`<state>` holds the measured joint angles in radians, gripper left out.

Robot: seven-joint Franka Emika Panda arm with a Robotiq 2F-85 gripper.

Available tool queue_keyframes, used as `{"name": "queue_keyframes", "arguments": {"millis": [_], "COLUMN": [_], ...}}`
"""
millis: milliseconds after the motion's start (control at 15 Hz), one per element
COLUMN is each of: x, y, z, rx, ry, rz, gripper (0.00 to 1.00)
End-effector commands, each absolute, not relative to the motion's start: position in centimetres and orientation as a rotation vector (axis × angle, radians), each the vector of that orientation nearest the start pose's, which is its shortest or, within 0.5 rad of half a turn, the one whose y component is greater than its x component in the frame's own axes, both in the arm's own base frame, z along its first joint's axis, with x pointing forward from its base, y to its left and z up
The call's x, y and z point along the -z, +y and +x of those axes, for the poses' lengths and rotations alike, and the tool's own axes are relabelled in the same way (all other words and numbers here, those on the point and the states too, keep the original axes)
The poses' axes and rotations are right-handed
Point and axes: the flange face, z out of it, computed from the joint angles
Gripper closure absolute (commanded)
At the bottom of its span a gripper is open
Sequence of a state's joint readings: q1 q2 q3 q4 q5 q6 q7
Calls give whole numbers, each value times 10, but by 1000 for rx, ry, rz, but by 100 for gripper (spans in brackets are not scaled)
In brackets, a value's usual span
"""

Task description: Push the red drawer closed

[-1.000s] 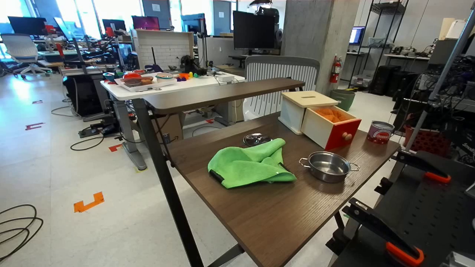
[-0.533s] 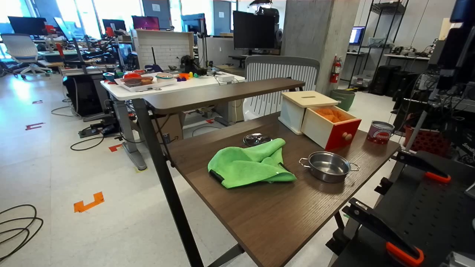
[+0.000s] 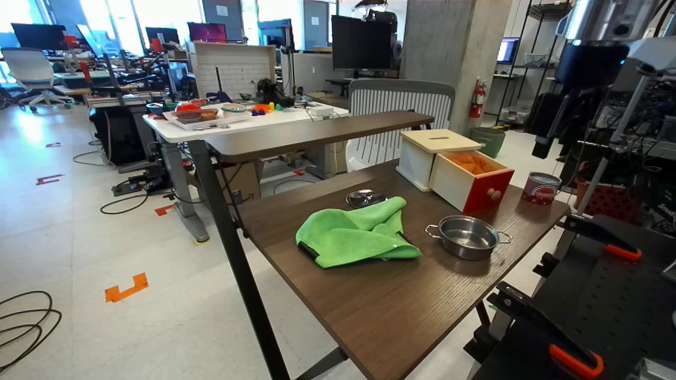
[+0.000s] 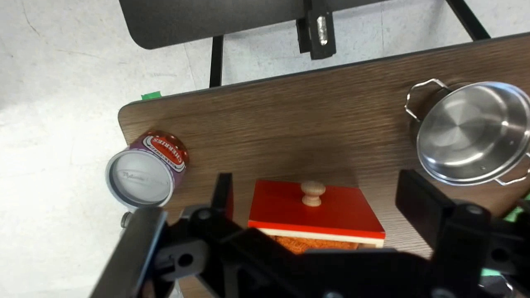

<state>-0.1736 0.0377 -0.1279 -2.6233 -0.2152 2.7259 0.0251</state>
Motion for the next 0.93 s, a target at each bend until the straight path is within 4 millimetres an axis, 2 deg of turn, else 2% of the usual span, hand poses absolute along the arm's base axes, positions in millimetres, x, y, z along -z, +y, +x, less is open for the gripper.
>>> {"name": "queue_keyframes", "arguments": {"millis": [0, 400, 867], "x": [-212, -167, -145], "y": [-129, -130, -122], "z": [443, 461, 487], "rx": [57, 2, 128], "ry": [299, 429, 501], "rz": [-3236, -3208, -3165], "gripper": [0, 0, 0]}}
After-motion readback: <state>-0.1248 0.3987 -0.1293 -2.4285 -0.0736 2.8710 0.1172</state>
